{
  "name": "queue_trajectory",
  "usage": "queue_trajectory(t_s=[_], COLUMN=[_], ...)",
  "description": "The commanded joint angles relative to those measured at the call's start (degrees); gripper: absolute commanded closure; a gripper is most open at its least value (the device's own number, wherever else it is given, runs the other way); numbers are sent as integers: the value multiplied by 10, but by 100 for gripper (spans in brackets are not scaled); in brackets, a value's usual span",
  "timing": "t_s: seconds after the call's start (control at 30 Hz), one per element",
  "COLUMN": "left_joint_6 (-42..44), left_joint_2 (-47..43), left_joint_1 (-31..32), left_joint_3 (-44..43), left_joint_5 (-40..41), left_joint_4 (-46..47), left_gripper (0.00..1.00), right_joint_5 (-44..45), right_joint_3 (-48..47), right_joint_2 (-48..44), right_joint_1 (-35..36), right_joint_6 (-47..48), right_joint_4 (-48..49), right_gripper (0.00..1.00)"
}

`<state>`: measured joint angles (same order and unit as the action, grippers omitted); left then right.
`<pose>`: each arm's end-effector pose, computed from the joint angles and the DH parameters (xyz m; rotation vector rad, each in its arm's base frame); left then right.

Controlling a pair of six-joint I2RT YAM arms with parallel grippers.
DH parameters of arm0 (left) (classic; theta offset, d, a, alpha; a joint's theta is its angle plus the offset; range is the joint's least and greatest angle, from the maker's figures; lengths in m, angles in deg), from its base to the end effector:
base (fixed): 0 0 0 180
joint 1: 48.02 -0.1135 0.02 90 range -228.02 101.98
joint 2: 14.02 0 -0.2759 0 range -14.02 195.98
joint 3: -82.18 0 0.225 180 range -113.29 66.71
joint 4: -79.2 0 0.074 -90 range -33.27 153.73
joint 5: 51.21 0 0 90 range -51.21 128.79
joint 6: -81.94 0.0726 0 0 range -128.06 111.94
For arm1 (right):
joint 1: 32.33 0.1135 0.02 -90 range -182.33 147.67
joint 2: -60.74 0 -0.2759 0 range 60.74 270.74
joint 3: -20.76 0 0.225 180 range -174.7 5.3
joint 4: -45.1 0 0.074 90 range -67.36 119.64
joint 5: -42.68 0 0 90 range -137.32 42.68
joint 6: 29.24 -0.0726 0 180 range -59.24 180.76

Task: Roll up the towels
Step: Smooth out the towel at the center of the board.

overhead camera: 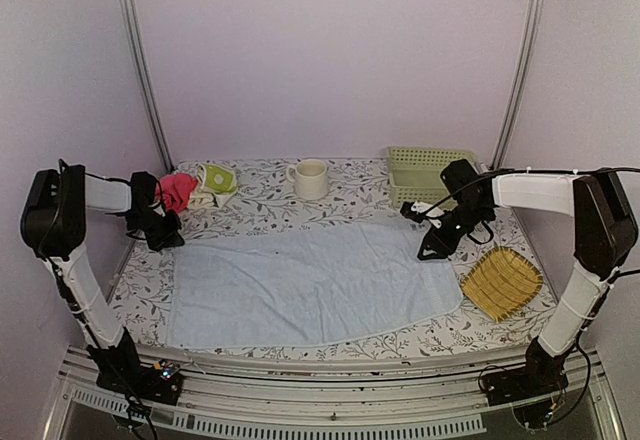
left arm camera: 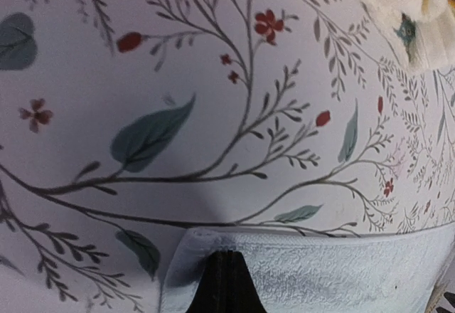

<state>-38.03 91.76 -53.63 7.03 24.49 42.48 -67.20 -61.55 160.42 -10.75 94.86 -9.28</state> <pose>0.3443 0.0158 0.1311 -0.7807 2.6611 -0.4571 0.2938 0.1427 0.1832 -1.3563 2.4020 0.4320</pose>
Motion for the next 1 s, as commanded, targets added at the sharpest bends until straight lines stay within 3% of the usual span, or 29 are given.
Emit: queue_trajectory(t_s=[0.0, 0.2, 0.37, 0.57, 0.7, 0.97], left_joint_6=[25, 31, 46, 76, 52, 2], left_joint_2=[17, 30, -21, -147, -209, -278], left_joint_1=[-27, -43, -27, 100, 182, 233], left_joint_3=[-32, -77, -71, -35, 35, 187], left_joint_5=[24, 33, -34, -17, -8, -27], left_joint_4=[-33, -39, -20, -64, -91, -75], left_gripper=[100, 100, 100, 100, 100, 100], right_joint_5=[-6, -10, -24, -66, -58, 11], right_joint_3=[7, 4, 14, 61, 106, 160], right_joint_2=[6, -1, -25, -77, -114, -117], right_joint_1=[-1, -1, -1, 0, 7, 26], right_joint_6=[8, 13, 18, 58, 117, 168], right_joint_4=[17, 2, -8, -44, -81, -88], right_gripper=[60, 59, 59, 61, 63, 66])
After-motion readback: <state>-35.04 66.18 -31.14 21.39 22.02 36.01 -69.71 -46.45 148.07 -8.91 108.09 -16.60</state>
